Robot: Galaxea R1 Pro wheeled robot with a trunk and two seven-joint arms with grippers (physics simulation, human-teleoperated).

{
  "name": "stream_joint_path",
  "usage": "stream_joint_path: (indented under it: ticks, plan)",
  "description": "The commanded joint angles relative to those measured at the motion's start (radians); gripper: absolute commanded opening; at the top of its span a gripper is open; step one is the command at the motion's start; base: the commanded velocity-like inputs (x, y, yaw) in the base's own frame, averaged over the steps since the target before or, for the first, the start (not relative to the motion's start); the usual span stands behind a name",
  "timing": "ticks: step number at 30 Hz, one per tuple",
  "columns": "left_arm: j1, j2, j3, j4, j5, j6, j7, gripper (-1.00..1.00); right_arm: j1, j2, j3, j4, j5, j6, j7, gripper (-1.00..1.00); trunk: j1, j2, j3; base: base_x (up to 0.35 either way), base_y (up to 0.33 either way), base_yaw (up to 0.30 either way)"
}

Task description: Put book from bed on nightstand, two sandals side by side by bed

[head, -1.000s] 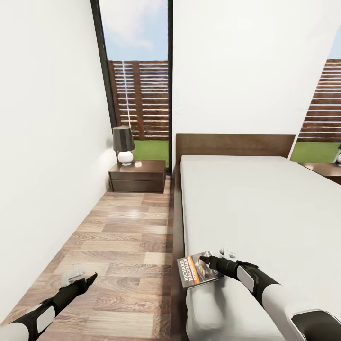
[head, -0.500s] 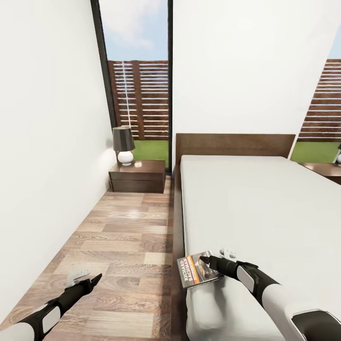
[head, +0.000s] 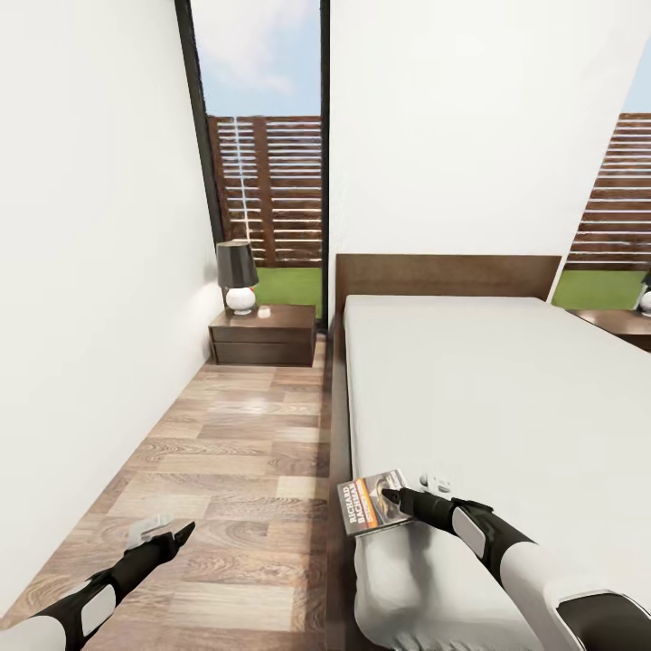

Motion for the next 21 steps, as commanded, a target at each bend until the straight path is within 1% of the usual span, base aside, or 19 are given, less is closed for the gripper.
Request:
stream_joint_path:
  ticks: [1,21]
  plan:
    - [-0.001,0.000,-0.008,0.001,0.007,-0.005,-0.003,1.00,0.000,-0.001,0.010,0.000,-0.009,0.008,0.000,1.00,0.000,0.000,-0.001,-0.005,0.000,0.000]
    - [-0.001,0.000,-0.008,0.001,0.007,-0.004,-0.003,1.00,0.000,-0.001,0.010,0.000,-0.009,0.007,0.000,1.00,0.000,0.000,-0.001,-0.013,0.000,0.000]
